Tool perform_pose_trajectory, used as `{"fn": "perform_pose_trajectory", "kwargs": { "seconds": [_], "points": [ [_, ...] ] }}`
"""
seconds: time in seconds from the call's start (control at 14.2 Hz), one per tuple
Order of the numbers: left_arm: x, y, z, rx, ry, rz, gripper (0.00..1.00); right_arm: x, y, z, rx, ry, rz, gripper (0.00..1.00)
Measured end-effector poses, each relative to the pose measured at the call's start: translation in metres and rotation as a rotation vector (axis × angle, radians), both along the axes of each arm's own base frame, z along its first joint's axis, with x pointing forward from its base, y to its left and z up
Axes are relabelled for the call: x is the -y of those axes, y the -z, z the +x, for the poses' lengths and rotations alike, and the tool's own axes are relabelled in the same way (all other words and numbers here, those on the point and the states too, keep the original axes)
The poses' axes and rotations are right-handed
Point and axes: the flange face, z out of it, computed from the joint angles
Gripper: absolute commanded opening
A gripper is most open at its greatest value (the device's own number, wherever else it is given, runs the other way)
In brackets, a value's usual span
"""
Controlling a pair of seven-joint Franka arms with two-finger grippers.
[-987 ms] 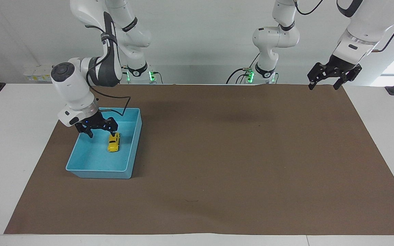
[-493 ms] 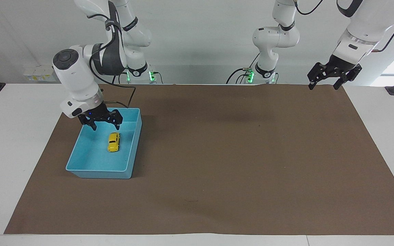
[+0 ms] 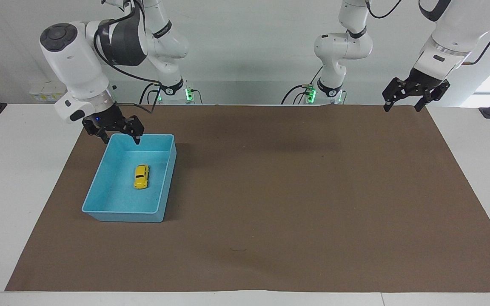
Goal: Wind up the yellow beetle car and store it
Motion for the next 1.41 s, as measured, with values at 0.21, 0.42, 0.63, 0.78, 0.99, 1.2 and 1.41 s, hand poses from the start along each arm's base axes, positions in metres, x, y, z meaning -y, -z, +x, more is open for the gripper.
{"fn": "perform_pose_trajectory", "kwargs": {
  "seconds": [0.21,0.42,0.63,0.78,0.99,1.2,1.41],
  "points": [
    [0.000,0.000,0.000,0.000,0.000,0.000,1.00,0.006,-0.016,-0.004,0.005,-0.001,-0.002,1.00],
    [0.000,0.000,0.000,0.000,0.000,0.000,1.00,0.003,-0.019,-0.004,0.010,-0.006,-0.002,1.00],
    [0.000,0.000,0.000,0.000,0.000,0.000,1.00,-0.006,-0.022,-0.005,0.014,-0.021,-0.004,1.00],
    [0.000,0.000,0.000,0.000,0.000,0.000,1.00,-0.006,-0.024,-0.008,0.002,-0.019,-0.008,1.00],
    [0.000,0.000,0.000,0.000,0.000,0.000,1.00,0.004,-0.042,-0.015,-0.016,-0.017,-0.011,1.00],
    [0.000,0.000,0.000,0.000,0.000,0.000,1.00,0.004,-0.059,-0.023,-0.023,-0.023,-0.008,1.00],
    [0.000,0.000,0.000,0.000,0.000,0.000,1.00,-0.004,-0.063,-0.025,-0.017,-0.032,0.023,1.00]
  ]
}}
